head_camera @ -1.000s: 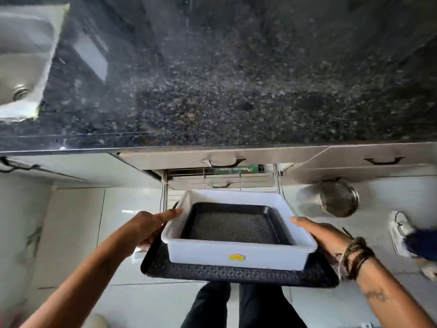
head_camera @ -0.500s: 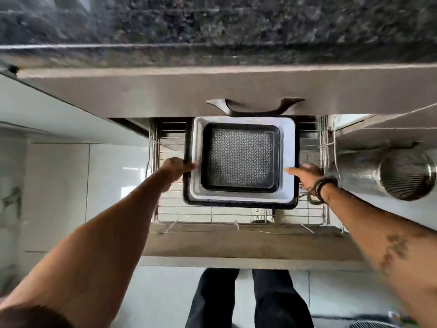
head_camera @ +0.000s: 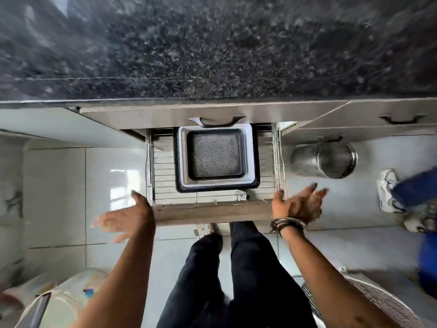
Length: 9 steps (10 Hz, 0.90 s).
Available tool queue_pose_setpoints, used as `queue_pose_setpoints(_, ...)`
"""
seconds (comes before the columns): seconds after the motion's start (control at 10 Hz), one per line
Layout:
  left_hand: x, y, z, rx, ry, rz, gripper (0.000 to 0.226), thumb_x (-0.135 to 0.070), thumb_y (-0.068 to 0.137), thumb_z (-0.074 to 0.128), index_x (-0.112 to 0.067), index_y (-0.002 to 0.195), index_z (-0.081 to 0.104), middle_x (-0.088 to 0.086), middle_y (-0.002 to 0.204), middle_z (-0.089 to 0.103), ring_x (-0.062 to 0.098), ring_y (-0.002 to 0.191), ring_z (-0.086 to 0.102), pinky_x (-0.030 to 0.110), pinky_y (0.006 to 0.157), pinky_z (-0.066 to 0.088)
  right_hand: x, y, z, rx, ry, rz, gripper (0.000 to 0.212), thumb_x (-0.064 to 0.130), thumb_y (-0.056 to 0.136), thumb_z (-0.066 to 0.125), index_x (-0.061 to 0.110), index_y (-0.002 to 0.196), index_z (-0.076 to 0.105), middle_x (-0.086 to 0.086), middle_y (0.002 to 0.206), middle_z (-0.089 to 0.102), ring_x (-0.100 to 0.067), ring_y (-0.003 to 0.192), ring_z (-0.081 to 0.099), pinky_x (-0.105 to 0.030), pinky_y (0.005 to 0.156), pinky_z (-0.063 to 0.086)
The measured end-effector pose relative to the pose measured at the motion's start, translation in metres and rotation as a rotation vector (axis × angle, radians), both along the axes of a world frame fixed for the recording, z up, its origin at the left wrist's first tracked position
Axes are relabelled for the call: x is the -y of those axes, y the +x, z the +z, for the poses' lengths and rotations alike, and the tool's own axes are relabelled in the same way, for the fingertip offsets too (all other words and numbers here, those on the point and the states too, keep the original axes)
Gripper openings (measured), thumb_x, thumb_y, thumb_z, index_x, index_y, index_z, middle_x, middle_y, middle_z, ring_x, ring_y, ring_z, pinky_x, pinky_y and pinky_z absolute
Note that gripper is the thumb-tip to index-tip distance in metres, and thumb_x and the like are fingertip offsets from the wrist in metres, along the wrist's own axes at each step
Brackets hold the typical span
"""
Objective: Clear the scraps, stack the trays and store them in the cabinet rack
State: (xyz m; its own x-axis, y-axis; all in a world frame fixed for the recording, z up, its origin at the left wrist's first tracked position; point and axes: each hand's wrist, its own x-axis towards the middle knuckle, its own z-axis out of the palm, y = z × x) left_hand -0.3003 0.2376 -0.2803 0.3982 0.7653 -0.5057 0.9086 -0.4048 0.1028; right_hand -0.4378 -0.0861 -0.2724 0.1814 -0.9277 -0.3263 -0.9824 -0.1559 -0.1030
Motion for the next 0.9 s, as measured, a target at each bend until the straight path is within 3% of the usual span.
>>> queue_pose_setpoints(0.1,0.000,-0.011,0.023,-0.096,-0.720,0.701,0.112,-0.089,0.066,0.024,-0.014,0.149,0.027,0.021,0.155,0.030,0.051,0.140,0.026,0.073,0.107,0.017,-0.004,-0.016,0.011,0.190,0.648,-0.826,0.104,0.070,0.072,0.053,0.000,0.145,0.023,-0.022,0.148,0.034,-0.038,0.135,0.034,-0.054,0.115,0.024)
queue_pose_setpoints(0.2,0.021,0.004,0.022,0.028,-0.912,0.995,0.119,-0.092,0.060,0.039,-0.019,0.152,0.018,0.022,0.156,0.025,0.051,0.139,0.026,0.073,0.109,0.018,-0.010,0.007,0.008,0.629,1.122,-1.247,0.105,0.084,0.063,0.044,0.012,0.139,0.036,-0.016,0.143,0.043,-0.037,0.133,0.039,-0.053,0.114,0.022)
queue_pose_setpoints(0.3,0.029,0.018,0.026,0.129,-0.998,0.975,0.111,-0.093,0.056,0.042,-0.017,0.137,0.035,0.019,0.125,0.051,0.038,0.107,0.056,0.049,0.087,0.048,-0.008,0.032,0.008,0.777,1.056,-1.221,0.096,0.082,0.065,0.044,0.018,0.136,0.037,-0.014,0.150,0.035,-0.035,0.136,0.035,-0.056,0.112,0.023)
queue_pose_setpoints(0.4,0.037,0.048,0.032,0.207,-1.220,0.965,0.094,-0.092,0.057,0.043,-0.019,0.117,0.041,0.007,0.095,0.049,0.020,0.073,0.047,0.023,0.061,0.043,0.009,0.061,0.010,0.919,1.124,-1.208,0.115,0.081,0.064,0.049,0.012,0.148,0.015,-0.022,0.156,0.015,-0.042,0.141,0.023,-0.055,0.115,0.019)
queue_pose_setpoints(0.5,0.057,0.085,0.037,0.260,-1.351,0.900,0.114,-0.090,0.061,0.042,-0.013,0.145,0.036,0.015,0.144,0.047,0.034,0.131,0.045,0.044,0.107,0.040,0.029,0.107,0.017,0.974,1.171,-1.139,0.125,0.085,0.062,0.046,0.012,0.150,-0.005,-0.023,0.158,0.001,-0.041,0.144,0.013,-0.051,0.119,0.010)
queue_pose_setpoints(0.6,0.074,0.123,0.036,0.278,-1.412,0.794,0.125,-0.091,0.065,0.030,-0.004,0.153,0.009,0.023,0.160,0.016,0.035,0.150,0.008,0.047,0.123,0.001,0.042,0.152,0.018,1.072,1.229,-1.020,0.119,0.089,0.065,0.032,0.017,0.150,-0.006,-0.018,0.160,0.001,-0.037,0.146,0.010,-0.051,0.119,0.005)
queue_pose_setpoints(0.7,0.087,0.150,0.027,0.339,-1.451,0.736,0.122,-0.090,0.069,0.021,-0.002,0.153,0.003,0.021,0.160,0.017,0.030,0.150,0.016,0.045,0.123,0.005,0.054,0.181,0.015,1.167,1.260,-0.975,0.111,0.089,0.066,0.024,0.023,0.150,-0.003,-0.014,0.161,0.002,-0.033,0.147,0.010,-0.051,0.118,0.004)
queue_pose_setpoints(0.8,0.091,0.167,0.028,0.359,-1.449,0.700,0.116,-0.090,0.071,0.018,-0.007,0.152,0.017,0.011,0.149,0.040,0.028,0.142,0.034,0.039,0.120,0.016,0.069,0.196,0.022,1.173,1.291,-0.946,0.114,0.090,0.065,0.021,0.019,0.151,0.000,-0.012,0.161,0.008,-0.032,0.147,0.013,-0.051,0.118,0.004)
queue_pose_setpoints(0.9,0.095,0.151,0.038,0.222,-1.327,0.456,0.101,-0.081,0.082,0.016,-0.008,0.151,0.021,0.013,0.156,0.034,0.032,0.145,0.030,0.042,0.120,0.015,0.069,0.181,0.039,1.021,1.297,-0.822,0.102,0.084,0.074,0.015,0.017,0.150,0.002,-0.010,0.158,0.023,-0.028,0.145,0.022,-0.050,0.117,0.012)
